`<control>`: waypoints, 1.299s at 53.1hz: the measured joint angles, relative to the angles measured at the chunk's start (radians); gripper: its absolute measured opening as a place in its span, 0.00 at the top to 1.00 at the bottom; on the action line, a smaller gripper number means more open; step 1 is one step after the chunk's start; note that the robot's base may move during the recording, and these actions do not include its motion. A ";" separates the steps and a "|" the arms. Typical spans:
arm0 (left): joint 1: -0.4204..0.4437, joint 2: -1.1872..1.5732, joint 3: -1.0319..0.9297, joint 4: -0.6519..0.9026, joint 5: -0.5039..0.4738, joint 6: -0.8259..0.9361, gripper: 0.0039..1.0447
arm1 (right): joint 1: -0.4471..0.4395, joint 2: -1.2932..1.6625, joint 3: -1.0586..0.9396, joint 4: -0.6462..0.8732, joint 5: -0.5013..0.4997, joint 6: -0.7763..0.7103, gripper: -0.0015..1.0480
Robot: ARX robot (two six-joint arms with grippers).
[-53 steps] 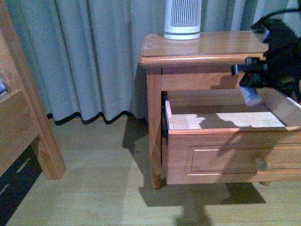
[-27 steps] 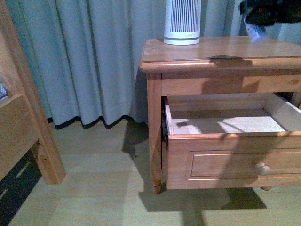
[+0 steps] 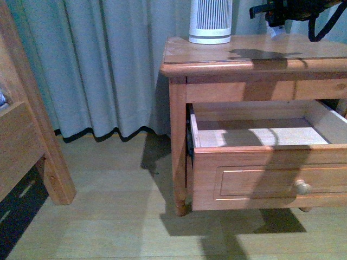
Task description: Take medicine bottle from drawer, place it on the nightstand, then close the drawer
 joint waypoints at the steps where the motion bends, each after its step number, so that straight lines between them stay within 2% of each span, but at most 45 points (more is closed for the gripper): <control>1: 0.000 0.000 0.000 0.000 0.000 0.000 0.06 | 0.001 0.007 0.017 -0.016 0.002 0.000 0.77; 4: 0.000 0.000 0.000 0.000 0.000 0.000 0.06 | 0.003 0.035 0.078 -0.076 0.013 0.001 0.77; 15: 0.000 0.000 0.000 0.000 0.000 0.000 0.06 | -0.005 0.129 0.213 -0.129 0.029 0.005 0.77; 33: 0.000 0.000 0.000 0.000 0.000 0.000 0.06 | -0.028 0.187 0.270 -0.138 0.043 0.016 0.77; 54: 0.000 0.000 0.000 0.000 0.000 0.000 0.06 | -0.034 0.192 0.178 0.061 0.037 0.027 0.77; 69: 0.000 0.000 0.000 0.000 0.000 0.000 0.06 | -0.034 0.192 0.091 0.256 0.014 0.019 0.77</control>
